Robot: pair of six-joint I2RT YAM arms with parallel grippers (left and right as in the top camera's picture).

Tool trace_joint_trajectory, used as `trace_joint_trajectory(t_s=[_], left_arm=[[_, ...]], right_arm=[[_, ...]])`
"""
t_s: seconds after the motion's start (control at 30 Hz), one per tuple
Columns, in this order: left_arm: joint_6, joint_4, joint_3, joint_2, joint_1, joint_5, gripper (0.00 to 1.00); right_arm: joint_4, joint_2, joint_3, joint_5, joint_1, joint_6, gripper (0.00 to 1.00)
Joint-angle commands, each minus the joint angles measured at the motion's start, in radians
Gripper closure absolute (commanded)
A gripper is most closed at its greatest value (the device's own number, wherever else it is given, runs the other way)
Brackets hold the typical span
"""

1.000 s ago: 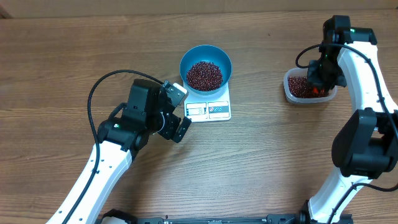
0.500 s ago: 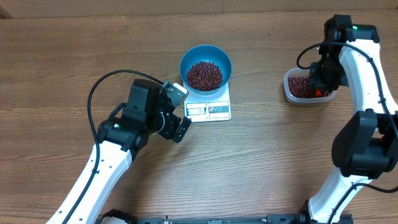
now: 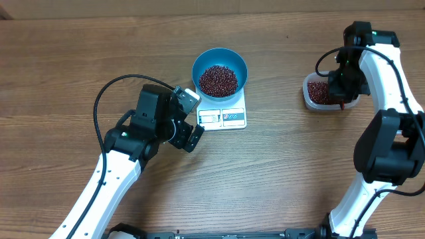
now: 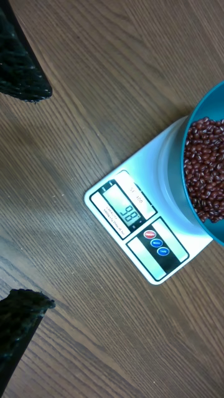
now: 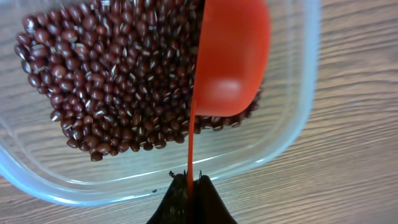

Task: Scoop item into bowl and weigh 150g on scale
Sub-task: 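Lower the scoop into the tub and scoop more beans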

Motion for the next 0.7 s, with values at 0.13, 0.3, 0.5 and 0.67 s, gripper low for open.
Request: trace_joint_trajectory(t_s=[0.13,0.3,0.5,0.67], left_arm=[[-0.011,0.001,-0.003,0.005,0.004,-0.006,0.01],[-0.011,0.001,-0.003,0.005,0.004,-0.006,0.00],[-0.011,0.001,-0.003,0.005,0.003,-0.006,0.00],[-0.011,0.001,-0.003,0.005,0.003,-0.006,0.00]], right_arm=[[0.014,0.014,-0.007,-0.180,-0.009,-0.060,0.96],[0.010,0.014,-0.007,-0.225,-0.009,-0.085,0.96],[-0.006,0.014,-0.007,-0.330,-0.011,-0.150,0.96],[-0.018,0.014,-0.007,-0.441,-0.040,-0.190,0.96]])
